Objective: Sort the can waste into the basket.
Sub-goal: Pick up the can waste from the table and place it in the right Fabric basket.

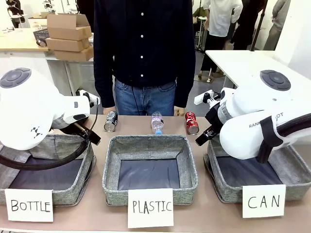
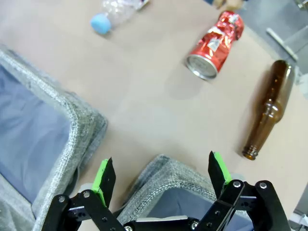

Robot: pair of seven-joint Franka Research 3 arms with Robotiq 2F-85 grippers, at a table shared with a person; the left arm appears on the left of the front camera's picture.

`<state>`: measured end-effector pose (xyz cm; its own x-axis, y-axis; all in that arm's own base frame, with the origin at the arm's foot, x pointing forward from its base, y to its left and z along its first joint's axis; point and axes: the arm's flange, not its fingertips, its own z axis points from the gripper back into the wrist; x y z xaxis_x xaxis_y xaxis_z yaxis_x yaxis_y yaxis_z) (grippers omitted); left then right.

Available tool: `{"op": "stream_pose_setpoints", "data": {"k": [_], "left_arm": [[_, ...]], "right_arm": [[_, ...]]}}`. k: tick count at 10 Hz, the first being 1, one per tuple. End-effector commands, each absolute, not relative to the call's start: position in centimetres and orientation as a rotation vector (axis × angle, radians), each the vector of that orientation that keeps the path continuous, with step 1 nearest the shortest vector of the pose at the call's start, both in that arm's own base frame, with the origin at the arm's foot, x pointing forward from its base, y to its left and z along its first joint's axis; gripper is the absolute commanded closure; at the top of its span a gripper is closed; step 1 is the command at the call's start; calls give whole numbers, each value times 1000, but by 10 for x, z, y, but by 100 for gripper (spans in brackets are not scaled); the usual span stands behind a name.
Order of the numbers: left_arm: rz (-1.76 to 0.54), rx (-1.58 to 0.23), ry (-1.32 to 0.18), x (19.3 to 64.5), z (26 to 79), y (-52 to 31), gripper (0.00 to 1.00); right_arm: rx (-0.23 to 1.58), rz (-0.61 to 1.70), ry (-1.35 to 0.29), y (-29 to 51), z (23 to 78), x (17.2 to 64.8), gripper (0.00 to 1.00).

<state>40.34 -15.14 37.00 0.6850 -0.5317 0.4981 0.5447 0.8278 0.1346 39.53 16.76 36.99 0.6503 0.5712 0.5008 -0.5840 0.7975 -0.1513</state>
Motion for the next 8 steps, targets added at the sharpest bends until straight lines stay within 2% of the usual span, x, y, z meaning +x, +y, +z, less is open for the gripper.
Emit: {"op": "stream_pose_setpoints", "data": {"k": [1,2,3,4,5,6,7,8], "left_arm": [[-604,-25,-550,403,370,-152,0],[-603,-25,-550,403,370,-151,0],[-637,0,-587,392,415,-160,0],[-643,14,-605,367,467,-170,0],[-541,-4,-614,327,520,-180,0],[-524,-25,-652,285,544,-184,0],[-567,-18,-612,257,544,-179,0],[-700,-87,-573,244,531,-173,0]], "right_arm": [[25,656,-561,168,370,395,0],[24,656,-560,168,370,395,0],[53,573,-532,158,407,392,0],[112,509,-551,142,452,376,0],[171,481,-561,124,496,344,0],[207,548,-500,114,517,310,0],[247,722,-506,109,520,283,0],[231,771,-514,110,512,269,0]]}}
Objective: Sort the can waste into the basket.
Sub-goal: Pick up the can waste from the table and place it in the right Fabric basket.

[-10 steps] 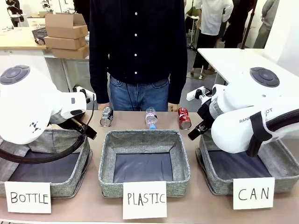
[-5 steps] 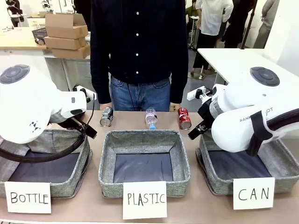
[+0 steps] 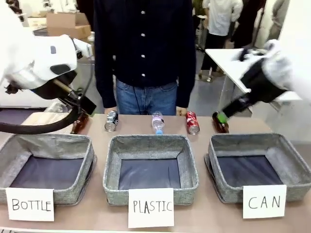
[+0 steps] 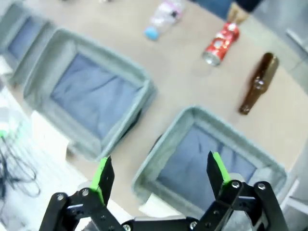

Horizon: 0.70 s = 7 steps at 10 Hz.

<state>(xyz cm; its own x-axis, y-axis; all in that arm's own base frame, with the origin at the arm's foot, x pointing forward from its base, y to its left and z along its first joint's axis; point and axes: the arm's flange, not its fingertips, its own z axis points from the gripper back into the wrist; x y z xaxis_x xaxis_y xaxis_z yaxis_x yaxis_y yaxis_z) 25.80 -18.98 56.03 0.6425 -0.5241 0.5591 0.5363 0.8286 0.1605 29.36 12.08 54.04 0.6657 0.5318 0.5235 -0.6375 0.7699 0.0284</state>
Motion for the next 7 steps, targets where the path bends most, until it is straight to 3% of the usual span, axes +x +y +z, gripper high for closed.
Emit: {"op": "stream_pose_setpoints", "data": {"k": [1,2,3,4,5,6,7], "left_arm": [[-660,-15,-484,252,510,-170,0],[-685,-70,-455,262,502,-169,0],[-631,-23,-572,244,558,-190,0],[-631,-23,-572,244,558,-190,0],[-650,-32,-502,252,543,-190,0],[-707,-227,-492,258,549,-180,0],[-734,-654,-475,268,561,-149,0]], "right_arm": [[138,618,-532,117,503,274,0],[217,666,-519,121,540,294,0],[217,666,-519,121,540,294,0],[200,682,-519,121,549,280,0],[317,644,-498,119,544,285,0],[573,497,-456,108,544,290,0],[979,430,-373,84,542,288,0]]}}
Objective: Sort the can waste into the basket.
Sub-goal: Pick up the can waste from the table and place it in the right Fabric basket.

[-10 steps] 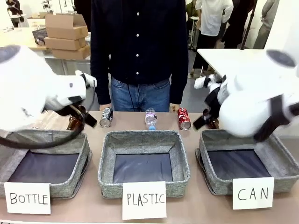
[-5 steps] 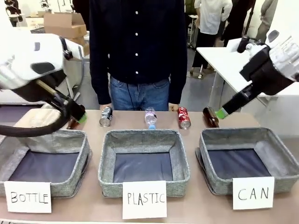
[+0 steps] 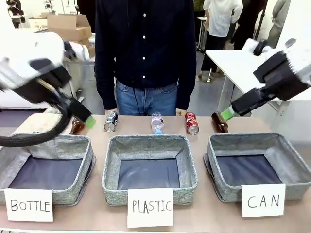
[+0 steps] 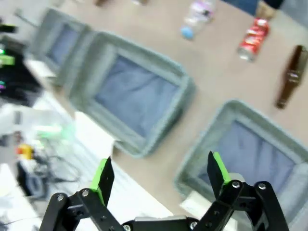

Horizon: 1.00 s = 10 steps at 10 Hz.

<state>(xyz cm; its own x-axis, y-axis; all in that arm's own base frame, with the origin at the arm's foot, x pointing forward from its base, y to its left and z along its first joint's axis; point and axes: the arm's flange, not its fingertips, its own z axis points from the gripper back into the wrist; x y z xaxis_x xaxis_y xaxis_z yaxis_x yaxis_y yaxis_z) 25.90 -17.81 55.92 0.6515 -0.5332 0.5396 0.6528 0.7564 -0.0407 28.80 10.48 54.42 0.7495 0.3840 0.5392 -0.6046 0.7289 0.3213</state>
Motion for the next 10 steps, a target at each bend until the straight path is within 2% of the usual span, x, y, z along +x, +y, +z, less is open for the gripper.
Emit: {"op": "stream_pose_setpoints", "data": {"k": [1,2,3,4,6,7,8,9,10], "left_arm": [[-633,-888,-418,284,560,-121,0],[-547,-1066,-406,294,554,-92,0],[-480,-1184,-442,296,547,-67,0],[-421,-1273,-517,291,538,-45,0],[-317,-1332,-593,283,524,-23,0],[-291,-1351,-623,282,524,-17,0],[-200,-1253,-712,288,525,-21,0],[-341,-1345,-594,313,559,1,0],[-341,-1345,-594,313,559,1,0]], "right_arm": [[1272,309,-303,58,534,288,0],[1456,168,-282,36,521,289,0],[1536,38,-240,19,508,290,0],[1578,-57,-232,1,495,289,0],[1581,-172,-270,-23,482,285,0],[1574,-192,-296,-29,479,285,0],[1482,-228,-291,-26,479,290,0],[1533,-19,-275,-53,495,310,0],[1533,-19,-275,-53,495,310,0]]}}
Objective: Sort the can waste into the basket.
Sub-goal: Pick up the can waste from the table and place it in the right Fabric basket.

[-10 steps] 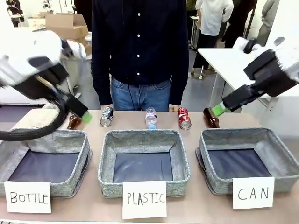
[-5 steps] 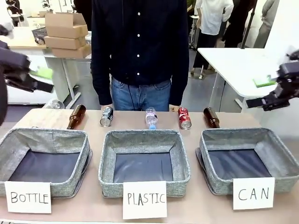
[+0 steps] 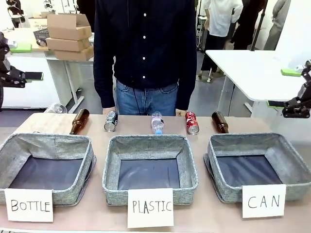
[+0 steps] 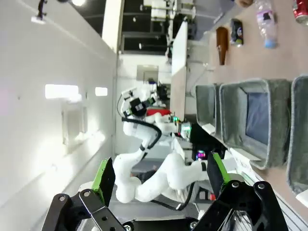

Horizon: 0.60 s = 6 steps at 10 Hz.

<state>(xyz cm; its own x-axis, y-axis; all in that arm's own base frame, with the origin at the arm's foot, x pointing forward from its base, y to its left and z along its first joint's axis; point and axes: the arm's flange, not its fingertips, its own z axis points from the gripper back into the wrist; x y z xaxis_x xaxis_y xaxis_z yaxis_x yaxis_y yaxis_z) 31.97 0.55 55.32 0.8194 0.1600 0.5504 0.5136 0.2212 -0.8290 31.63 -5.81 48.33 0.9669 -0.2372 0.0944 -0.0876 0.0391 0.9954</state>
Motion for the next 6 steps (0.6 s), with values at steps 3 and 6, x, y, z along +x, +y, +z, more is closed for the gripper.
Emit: {"op": "stream_pose_setpoints", "data": {"k": [3,6], "left_arm": [[-341,-1345,-594,313,559,1,0],[-341,-1345,-594,313,559,1,0]], "right_arm": [[1533,-19,-275,-53,495,310,0],[1533,-19,-275,-53,495,310,0]]}}
